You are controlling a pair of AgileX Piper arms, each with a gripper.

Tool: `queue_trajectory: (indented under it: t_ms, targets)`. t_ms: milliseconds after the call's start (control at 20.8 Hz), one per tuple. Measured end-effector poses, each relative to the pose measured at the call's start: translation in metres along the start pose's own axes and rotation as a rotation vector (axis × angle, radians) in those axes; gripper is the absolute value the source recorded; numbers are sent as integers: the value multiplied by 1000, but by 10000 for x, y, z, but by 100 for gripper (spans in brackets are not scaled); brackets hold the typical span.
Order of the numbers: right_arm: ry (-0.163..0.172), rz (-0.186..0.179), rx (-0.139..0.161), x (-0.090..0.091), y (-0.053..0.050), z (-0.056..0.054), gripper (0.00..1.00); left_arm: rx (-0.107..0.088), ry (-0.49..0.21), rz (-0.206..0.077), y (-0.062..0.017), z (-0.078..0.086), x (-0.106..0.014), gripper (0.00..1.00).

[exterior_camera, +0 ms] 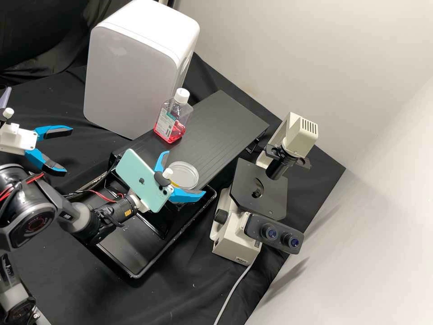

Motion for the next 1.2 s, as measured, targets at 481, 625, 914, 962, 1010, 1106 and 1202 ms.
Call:
queue_trajectory:
  t_ms: [481, 625, 914, 962, 1010, 1106, 1202]
  targets:
    - [15, -9, 0, 35, -15, -54, 100, 1, -1, 6, 13, 1, 14, 100]
    - [22, -17, 1, 34, -37, -73, 0, 1, -1, 6, 13, 1, 14, 100]
    - [22, -17, 1, 34, -37, -73, 0, 1, -1, 6, 13, 1, 14, 100]
    - [22, -17, 1, 34, -37, -73, 0, 1, -1, 6, 13, 1, 14, 100]
    - [22, -17, 1, 34, -37, -73, 0, 1, -1, 6, 13, 1, 14, 100]
    - [22, -17, 1, 34, -37, -73, 0, 1, -1, 6, 13, 1, 14, 100]
    - [22, -17, 1, 34, -37, -73, 0, 1, -1, 6, 13, 1, 14, 100]
